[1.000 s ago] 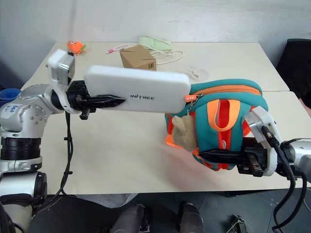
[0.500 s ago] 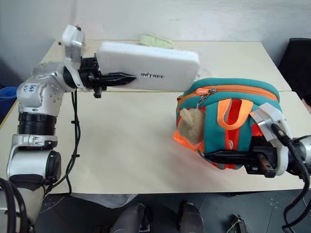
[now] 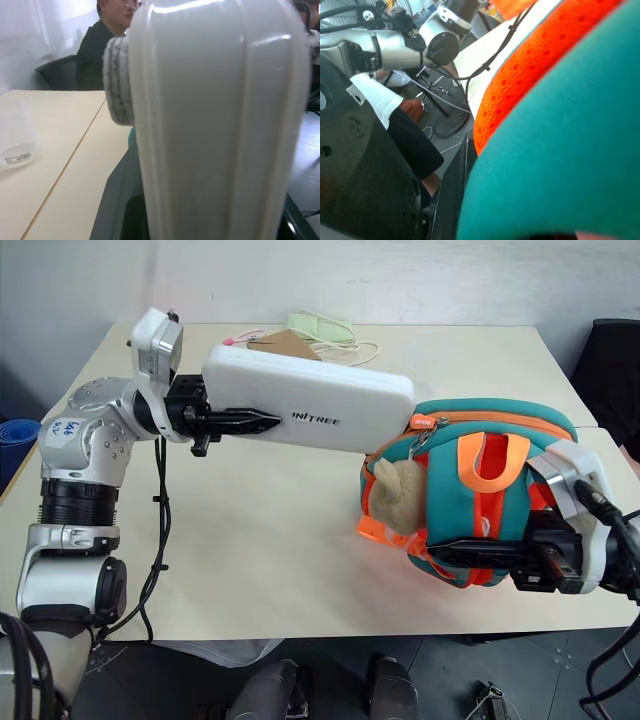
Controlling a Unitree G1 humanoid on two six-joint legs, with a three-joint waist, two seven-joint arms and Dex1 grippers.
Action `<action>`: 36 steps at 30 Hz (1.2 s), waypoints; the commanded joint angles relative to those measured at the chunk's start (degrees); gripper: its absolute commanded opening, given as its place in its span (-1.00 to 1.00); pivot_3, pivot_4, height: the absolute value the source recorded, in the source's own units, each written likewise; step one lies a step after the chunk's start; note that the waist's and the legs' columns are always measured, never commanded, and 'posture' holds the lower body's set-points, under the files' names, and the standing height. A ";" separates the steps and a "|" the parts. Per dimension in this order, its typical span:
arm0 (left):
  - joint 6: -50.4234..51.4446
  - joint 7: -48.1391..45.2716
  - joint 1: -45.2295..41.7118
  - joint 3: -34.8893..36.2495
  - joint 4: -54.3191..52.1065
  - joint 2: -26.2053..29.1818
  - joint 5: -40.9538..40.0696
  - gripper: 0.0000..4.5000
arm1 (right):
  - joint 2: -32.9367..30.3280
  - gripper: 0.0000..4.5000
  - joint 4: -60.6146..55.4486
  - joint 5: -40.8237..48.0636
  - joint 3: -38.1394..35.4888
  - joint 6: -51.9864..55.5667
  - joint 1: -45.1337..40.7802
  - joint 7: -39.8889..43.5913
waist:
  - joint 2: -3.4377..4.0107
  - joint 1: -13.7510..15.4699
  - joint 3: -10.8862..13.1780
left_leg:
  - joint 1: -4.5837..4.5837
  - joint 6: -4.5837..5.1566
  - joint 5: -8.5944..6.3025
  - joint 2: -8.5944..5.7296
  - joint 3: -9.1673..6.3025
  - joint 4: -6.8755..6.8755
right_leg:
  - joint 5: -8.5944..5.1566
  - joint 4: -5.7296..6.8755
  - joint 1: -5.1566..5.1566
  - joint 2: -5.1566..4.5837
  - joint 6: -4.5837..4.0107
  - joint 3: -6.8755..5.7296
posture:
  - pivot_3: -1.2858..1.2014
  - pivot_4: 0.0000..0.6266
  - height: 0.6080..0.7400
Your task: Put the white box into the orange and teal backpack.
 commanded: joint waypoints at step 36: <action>-25.78 -11.96 -10.90 -9.36 15.75 -10.65 11.91 -0.43 | -5.65 -0.99 -4.79 10.40 -4.38 3.69 -5.45 0.09 | 0.01 1.24 0.03 | -0.72 0.24 -0.11 -0.03 -0.27 0.74 | 0.25 -0.03 -0.22 -0.18 0.10 -0.40 | 0.03 -0.52 1.00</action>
